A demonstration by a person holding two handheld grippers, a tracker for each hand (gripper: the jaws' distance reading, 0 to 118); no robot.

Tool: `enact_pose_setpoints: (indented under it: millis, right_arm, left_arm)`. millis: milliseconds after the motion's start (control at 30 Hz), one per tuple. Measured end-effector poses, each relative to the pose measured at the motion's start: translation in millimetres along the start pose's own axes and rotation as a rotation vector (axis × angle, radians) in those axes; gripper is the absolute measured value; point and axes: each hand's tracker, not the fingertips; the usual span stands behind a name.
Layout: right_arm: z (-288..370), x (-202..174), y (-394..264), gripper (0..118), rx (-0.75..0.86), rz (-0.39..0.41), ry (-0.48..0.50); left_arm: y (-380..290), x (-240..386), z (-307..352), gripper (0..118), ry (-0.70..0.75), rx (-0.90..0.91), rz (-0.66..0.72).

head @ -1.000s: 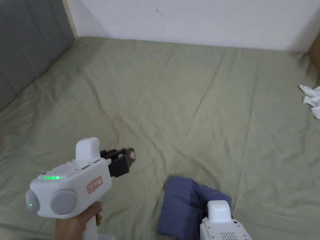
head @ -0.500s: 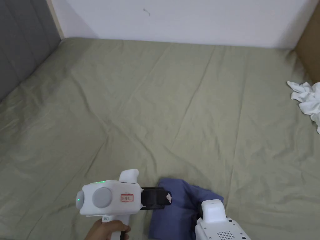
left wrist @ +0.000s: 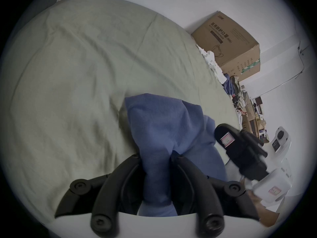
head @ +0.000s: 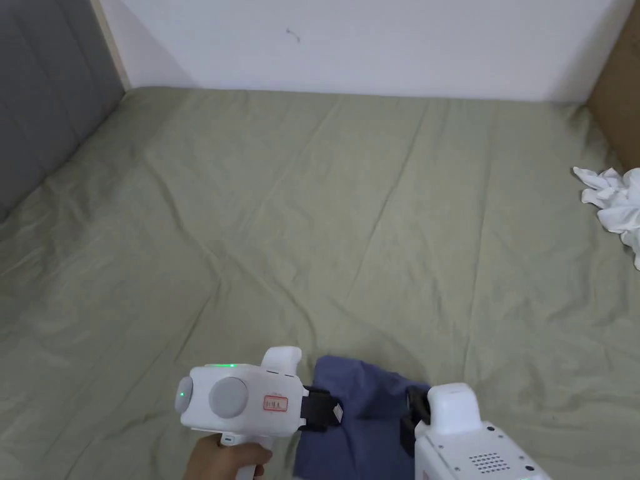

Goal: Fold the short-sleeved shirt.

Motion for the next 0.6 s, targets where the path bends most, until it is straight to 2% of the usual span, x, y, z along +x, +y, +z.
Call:
enact_pose_setpoints:
  millis: [100,200,333,600]
  right_arm:
    - [10.6,-0.4,24.5,3,0.057,0.030,-0.015]
    - [18.5,-3.4,45.2,3,0.114,0.032,-0.020]
    - [20.8,-13.5,65.9,3,0.163,0.048,-0.029]
    - [3.2,-41.0,84.0,3,0.167,0.118,-0.025]
  left_arm:
    - [12.9,-13.5,30.7,28,0.071,0.034,-0.076]
    - [28.4,-46.7,70.3,28,0.106,0.049,-0.062]
    - [46.7,-102.5,130.6,28,0.253,0.097,-0.062]
    - [69.4,-228.7,228.6,28,0.461,0.139,0.122]
